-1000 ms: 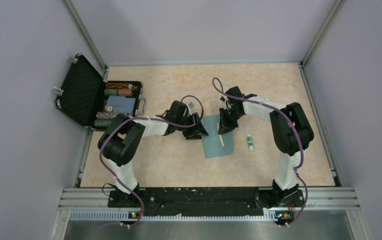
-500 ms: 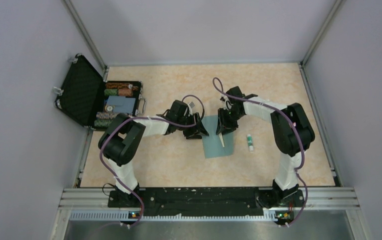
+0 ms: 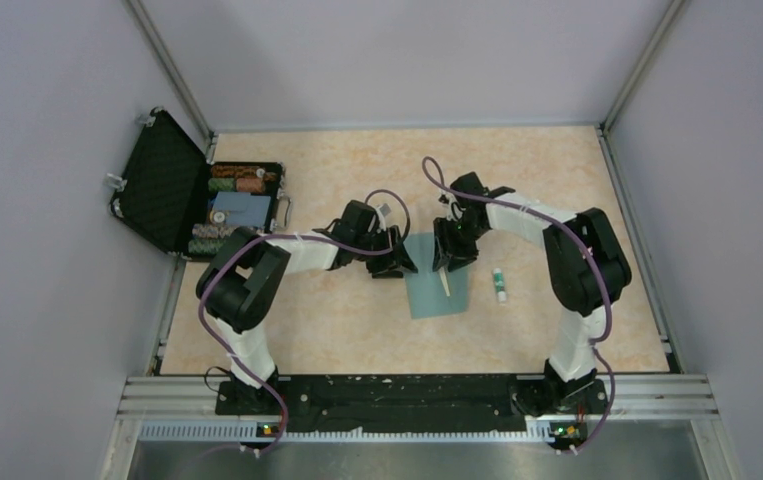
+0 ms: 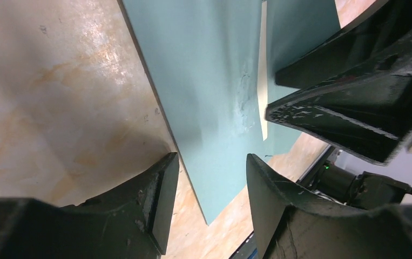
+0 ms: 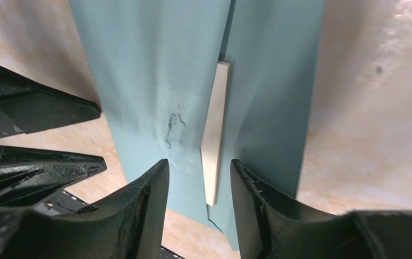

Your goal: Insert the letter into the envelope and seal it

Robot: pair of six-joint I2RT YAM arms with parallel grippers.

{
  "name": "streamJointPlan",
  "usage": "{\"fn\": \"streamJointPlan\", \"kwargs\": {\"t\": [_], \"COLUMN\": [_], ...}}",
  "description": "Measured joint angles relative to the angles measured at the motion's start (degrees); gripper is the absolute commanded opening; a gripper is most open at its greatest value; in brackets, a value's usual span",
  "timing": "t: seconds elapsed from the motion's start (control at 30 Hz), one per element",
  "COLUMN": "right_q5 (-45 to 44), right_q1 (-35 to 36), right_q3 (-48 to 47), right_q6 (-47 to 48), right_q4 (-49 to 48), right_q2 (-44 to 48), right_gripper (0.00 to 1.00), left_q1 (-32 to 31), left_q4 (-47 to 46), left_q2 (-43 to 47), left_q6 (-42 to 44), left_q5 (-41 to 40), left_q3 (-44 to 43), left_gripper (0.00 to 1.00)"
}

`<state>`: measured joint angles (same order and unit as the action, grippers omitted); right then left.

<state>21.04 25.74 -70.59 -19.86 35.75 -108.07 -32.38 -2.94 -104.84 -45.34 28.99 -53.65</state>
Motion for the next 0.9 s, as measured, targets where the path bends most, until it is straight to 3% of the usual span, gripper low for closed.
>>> {"fn": "streamJointPlan", "kwargs": {"t": [0.23, 0.47, 0.73, 0.9], "right_q5": [-2.14, -4.0, -11.21, -11.85], "right_q1": [-0.52, -1.77, -15.54, -16.24], "right_q3": [-4.5, -7.15, 6.67, 16.61], "right_q6": [5.16, 10.27, 16.24, 17.33], "right_q4": [3.67, 3.34, 5.66, 7.08], "right_q2": [4.26, 14.4, 27.78, 28.17], "right_gripper": [0.51, 0.52, 0.45, 0.42], "left_q1": [-0.46, 2.01, 4.31, 4.26], "left_q4": [5.79, 15.76, 24.26, 25.79], "left_q2": [3.04, 9.97, 20.72, 23.06], "left_q6": [7.17, 16.04, 28.09, 30.84], "left_q5": [-4.35, -7.76, -9.35, -8.17], "left_q3": [-0.59, -2.71, -12.44, -17.35], "left_gripper": [0.55, 0.56, 0.65, 0.64]}}
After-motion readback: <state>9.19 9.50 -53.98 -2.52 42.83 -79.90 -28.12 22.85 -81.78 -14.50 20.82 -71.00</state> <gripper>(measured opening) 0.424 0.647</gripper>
